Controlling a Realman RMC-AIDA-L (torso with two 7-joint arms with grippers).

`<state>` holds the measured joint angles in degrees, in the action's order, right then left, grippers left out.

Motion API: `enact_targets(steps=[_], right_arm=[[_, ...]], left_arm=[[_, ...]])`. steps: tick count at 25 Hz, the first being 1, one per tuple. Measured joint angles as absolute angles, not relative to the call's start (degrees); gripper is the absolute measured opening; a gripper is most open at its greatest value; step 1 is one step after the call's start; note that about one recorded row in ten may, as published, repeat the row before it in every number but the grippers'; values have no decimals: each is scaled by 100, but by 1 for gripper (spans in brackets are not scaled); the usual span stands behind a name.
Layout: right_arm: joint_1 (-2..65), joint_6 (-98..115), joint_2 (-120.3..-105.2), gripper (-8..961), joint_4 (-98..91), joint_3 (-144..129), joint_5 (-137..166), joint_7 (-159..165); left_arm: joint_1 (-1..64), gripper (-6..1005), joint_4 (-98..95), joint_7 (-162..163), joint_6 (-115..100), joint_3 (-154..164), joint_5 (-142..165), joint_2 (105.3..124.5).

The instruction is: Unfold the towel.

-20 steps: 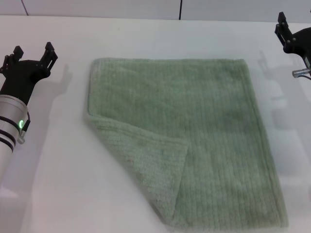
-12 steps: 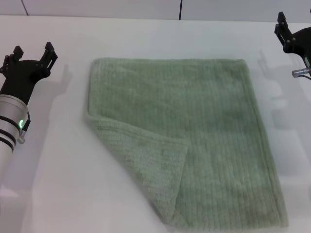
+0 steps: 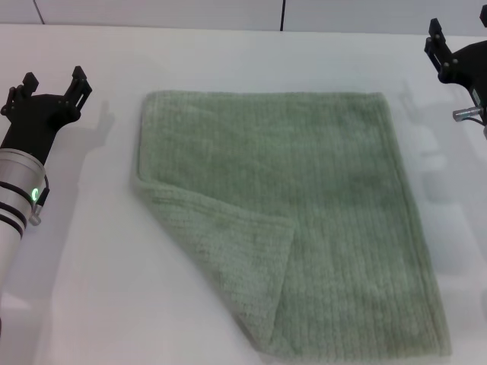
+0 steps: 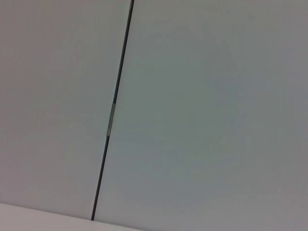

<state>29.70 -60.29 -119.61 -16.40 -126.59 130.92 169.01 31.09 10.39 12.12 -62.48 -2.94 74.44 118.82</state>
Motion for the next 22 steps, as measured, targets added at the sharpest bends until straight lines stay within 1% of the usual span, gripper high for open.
enact_targets(steps=[9, 12, 17, 22], right_arm=[[2927, -5916, -11962, 657, -1744, -12808, 13095, 16910], [2930, -5690, -11962, 443, -1840, -12810, 13098, 16897], [2946, -5442, -11959, 213, -1977, -12809, 13097, 16884], [2949, -4755, -11917, 115, -2361, -12803, 13097, 16866]], left_arm=[[3129, 843, 1028, 1216, -6257, -276, 7444, 11879], [3137, 843, 1021, 1217, -6264, -273, 7444, 11877], [3138, 843, 1002, 1232, -6267, -272, 7444, 11874], [3132, 843, 986, 1235, -6267, -272, 7444, 11865]])
